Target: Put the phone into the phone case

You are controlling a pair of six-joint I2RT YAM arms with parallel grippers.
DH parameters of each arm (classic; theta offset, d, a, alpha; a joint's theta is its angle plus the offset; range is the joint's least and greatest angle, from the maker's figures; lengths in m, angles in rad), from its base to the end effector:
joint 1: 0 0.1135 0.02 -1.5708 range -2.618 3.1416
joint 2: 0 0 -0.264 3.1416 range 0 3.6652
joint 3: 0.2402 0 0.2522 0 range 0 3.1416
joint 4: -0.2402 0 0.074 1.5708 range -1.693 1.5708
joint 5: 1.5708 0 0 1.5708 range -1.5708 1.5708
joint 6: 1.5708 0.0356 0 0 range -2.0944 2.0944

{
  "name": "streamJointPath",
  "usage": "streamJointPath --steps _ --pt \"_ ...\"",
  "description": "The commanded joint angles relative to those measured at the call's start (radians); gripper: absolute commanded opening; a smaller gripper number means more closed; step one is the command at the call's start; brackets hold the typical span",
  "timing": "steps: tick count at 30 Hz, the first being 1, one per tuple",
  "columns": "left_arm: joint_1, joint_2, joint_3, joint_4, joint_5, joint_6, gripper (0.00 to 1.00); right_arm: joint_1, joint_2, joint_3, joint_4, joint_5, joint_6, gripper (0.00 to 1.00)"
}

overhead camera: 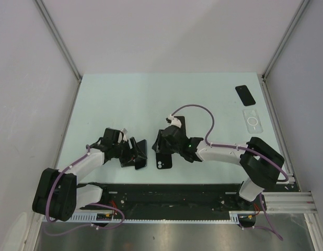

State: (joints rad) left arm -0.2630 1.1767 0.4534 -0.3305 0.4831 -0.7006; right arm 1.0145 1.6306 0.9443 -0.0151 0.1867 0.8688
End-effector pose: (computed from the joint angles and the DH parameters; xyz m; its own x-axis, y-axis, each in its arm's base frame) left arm 0.1832 -0.0664 0.1484 -0.9331 -0.3400 -0.1175 -0.1957 0.7538 -0.6273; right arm 0.1886 0.2908 0.1979 -0.8000 0.1343 -0.5848 -0.2303 0.8312 0.5060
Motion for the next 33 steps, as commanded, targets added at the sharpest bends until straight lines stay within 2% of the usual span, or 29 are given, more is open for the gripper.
streamJointPath --steps 1,10,18,26,32,33 --pt "-0.005 -0.028 -0.001 0.016 0.038 -0.008 0.61 -0.031 0.035 0.037 0.239 -0.151 0.07 0.48" --pt "-0.005 -0.028 0.001 0.019 0.041 -0.007 0.61 -0.06 0.149 0.082 0.303 -0.28 0.116 0.48" --pt "-0.005 -0.025 0.002 0.021 0.041 -0.005 0.61 -0.045 0.204 0.108 0.285 -0.306 0.122 0.47" --pt "-0.007 -0.032 -0.001 0.021 0.046 -0.005 0.61 -0.024 0.244 0.111 0.291 -0.303 0.136 0.38" --pt "-0.005 -0.034 0.001 0.022 0.048 -0.005 0.61 -0.021 0.247 0.114 0.293 -0.309 0.131 0.29" --pt "-0.005 -0.034 0.001 0.022 0.049 -0.005 0.61 -0.022 0.248 0.114 0.296 -0.308 0.128 0.25"
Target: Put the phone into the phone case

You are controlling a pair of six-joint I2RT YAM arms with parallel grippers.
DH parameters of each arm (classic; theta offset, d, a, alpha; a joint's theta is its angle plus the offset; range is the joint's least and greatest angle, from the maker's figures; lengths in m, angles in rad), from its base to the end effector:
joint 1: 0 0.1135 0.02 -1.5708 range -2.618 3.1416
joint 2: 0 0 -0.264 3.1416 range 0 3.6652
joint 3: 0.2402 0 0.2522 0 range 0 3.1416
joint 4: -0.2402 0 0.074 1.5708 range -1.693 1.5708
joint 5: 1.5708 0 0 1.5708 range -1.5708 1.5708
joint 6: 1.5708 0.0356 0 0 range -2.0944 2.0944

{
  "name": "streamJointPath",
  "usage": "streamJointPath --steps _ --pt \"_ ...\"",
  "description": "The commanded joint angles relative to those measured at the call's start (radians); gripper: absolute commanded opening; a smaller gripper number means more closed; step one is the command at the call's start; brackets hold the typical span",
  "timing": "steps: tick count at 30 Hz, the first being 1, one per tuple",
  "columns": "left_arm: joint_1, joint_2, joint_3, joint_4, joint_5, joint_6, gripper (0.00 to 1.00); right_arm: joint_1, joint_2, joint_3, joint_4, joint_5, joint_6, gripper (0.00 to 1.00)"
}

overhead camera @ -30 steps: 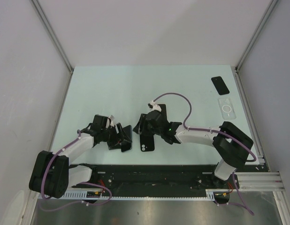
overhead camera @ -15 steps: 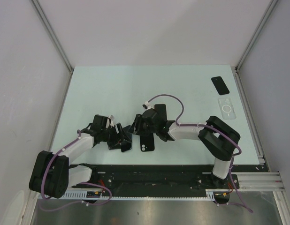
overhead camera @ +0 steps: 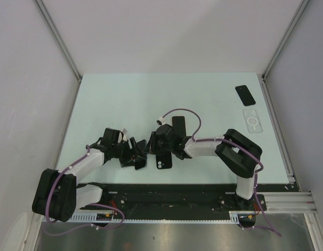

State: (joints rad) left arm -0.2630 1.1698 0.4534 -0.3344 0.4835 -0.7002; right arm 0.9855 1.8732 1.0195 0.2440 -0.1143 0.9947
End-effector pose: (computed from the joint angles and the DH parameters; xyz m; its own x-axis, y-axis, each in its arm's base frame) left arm 0.1826 -0.0663 0.1494 -0.9329 -0.3397 -0.1200 -0.1934 0.7532 -0.6287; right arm 0.2146 0.3311 0.1577 -0.9101 0.1349 -0.3918 -0.2140 0.6568 0.7231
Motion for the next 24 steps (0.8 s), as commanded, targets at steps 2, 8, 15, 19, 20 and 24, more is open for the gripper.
streamJointPath --steps 2,8,15,19,20,24 --pt "-0.005 -0.029 0.001 0.028 0.05 -0.004 0.61 0.008 0.006 0.04 0.043 -0.01 -0.007 0.15" --pt "-0.005 -0.068 0.02 0.009 0.084 0.01 0.84 -0.005 -0.011 0.039 0.081 -0.044 -0.044 0.0" --pt "-0.005 -0.153 0.093 -0.097 0.073 0.068 0.95 -0.051 -0.115 0.039 0.025 -0.085 -0.143 0.0" --pt "-0.005 -0.177 0.134 -0.14 0.05 0.09 0.92 -0.093 -0.177 0.031 -0.063 -0.119 -0.22 0.0" --pt "-0.007 -0.176 0.143 -0.141 0.044 0.093 0.91 -0.1 -0.189 0.028 -0.093 -0.122 -0.226 0.0" --pt "-0.007 -0.16 0.156 -0.144 0.029 0.099 0.77 -0.123 -0.265 0.008 -0.198 -0.099 -0.277 0.0"
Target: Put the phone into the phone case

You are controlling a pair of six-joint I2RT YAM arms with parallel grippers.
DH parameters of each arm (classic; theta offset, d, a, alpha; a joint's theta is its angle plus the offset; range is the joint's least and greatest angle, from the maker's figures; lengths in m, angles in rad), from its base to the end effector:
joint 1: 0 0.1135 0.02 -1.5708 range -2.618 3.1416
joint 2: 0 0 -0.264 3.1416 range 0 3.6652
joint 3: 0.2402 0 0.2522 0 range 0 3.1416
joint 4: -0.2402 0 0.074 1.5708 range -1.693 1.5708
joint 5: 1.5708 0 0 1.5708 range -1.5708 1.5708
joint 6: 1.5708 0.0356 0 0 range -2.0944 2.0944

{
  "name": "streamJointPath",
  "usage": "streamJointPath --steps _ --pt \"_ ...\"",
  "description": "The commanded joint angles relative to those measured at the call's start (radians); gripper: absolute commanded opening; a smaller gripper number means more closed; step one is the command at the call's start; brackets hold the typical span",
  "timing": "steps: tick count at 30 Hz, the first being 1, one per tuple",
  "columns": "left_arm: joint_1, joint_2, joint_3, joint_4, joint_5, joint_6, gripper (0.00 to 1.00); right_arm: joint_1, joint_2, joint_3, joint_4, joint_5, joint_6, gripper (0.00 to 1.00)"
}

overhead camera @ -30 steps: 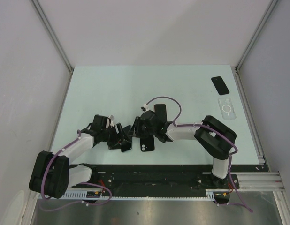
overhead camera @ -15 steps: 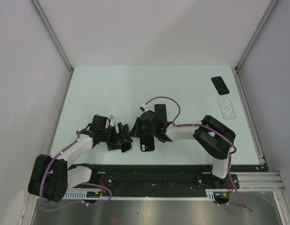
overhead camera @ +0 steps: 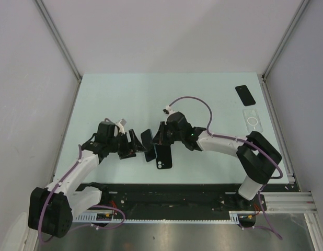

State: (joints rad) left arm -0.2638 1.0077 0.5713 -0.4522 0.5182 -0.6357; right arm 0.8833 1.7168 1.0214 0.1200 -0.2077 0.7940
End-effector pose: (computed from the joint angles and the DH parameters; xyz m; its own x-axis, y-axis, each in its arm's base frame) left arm 0.1813 -0.0672 0.2061 -0.9165 -0.2867 -0.2791 -0.0200 0.7295 -0.6837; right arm 0.2331 0.2954 0.2046 -0.8597 0.0527 -0.5081 -0.3608 0.6415 0.6770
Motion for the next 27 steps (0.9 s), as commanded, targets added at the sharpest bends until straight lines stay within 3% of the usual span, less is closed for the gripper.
streamJointPath --steps 1,8,9,12,27 --pt "-0.006 0.005 0.038 -0.02 -0.012 0.031 0.73 -0.029 -0.135 -0.001 -0.088 -0.006 -0.088 0.0" --pt "-0.006 0.091 0.044 0.046 -0.035 0.031 0.35 -0.095 -0.204 -0.098 -0.112 -0.042 -0.105 0.0" --pt "-0.009 0.112 0.044 0.062 -0.03 0.027 0.23 -0.109 -0.206 -0.112 -0.106 -0.058 -0.102 0.0" --pt "-0.012 0.152 0.038 0.107 -0.027 0.005 0.0 -0.122 -0.21 -0.155 -0.074 -0.079 -0.095 0.0" --pt "-0.075 0.358 -0.016 0.3 -0.02 -0.076 0.0 -0.193 -0.158 -0.287 0.089 -0.145 -0.036 0.0"
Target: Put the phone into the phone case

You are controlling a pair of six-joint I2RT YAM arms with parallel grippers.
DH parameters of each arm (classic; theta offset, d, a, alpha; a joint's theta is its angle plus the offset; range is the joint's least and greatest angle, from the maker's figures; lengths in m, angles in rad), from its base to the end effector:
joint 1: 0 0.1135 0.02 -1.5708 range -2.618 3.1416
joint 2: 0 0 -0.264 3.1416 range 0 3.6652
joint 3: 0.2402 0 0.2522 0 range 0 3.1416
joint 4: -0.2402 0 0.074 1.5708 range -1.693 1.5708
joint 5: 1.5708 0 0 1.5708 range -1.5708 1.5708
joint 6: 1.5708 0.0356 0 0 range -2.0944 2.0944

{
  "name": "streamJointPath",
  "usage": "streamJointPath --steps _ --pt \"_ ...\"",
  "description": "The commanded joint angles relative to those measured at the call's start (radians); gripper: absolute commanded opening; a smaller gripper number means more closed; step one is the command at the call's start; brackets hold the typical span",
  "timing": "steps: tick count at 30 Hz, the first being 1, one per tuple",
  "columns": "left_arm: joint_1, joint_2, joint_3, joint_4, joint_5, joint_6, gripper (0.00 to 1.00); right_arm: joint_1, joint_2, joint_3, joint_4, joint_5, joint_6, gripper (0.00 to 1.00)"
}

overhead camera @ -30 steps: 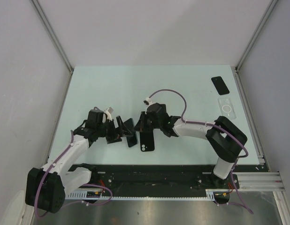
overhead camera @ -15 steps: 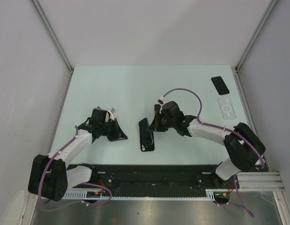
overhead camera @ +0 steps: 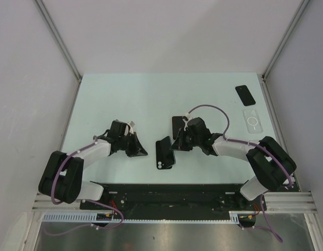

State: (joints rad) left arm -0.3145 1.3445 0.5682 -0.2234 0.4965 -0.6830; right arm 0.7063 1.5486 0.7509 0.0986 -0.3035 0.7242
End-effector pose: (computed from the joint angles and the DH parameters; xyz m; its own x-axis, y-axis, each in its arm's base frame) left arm 0.2178 -0.0887 0.1534 -0.9468 -0.2755 -0.1664 -0.1040 0.7510 -0.6520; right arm 0.2295 0.2098 0.1745 -0.8924 0.0698 -0.4459 -0.2699 0.7093 0.6512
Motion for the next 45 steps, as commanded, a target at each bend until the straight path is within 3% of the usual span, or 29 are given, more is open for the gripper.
streamJointPath --steps 1,13,28,40,45 --pt "-0.032 0.025 -0.017 0.081 0.002 -0.032 0.0 -0.016 0.016 -0.021 0.124 -0.052 0.043 0.0" --pt "-0.121 0.136 -0.057 0.186 -0.01 -0.089 0.0 -0.025 0.097 -0.087 0.289 -0.098 0.147 0.0" --pt "-0.141 0.199 -0.037 0.208 -0.035 -0.089 0.0 0.01 0.206 -0.125 0.456 -0.174 0.187 0.0" --pt "-0.144 0.177 -0.041 0.184 -0.062 -0.078 0.0 0.03 0.229 -0.128 0.454 -0.14 0.208 0.0" --pt "-0.144 0.125 -0.031 0.122 -0.07 -0.073 0.0 0.018 0.16 -0.127 0.36 -0.083 0.184 0.17"
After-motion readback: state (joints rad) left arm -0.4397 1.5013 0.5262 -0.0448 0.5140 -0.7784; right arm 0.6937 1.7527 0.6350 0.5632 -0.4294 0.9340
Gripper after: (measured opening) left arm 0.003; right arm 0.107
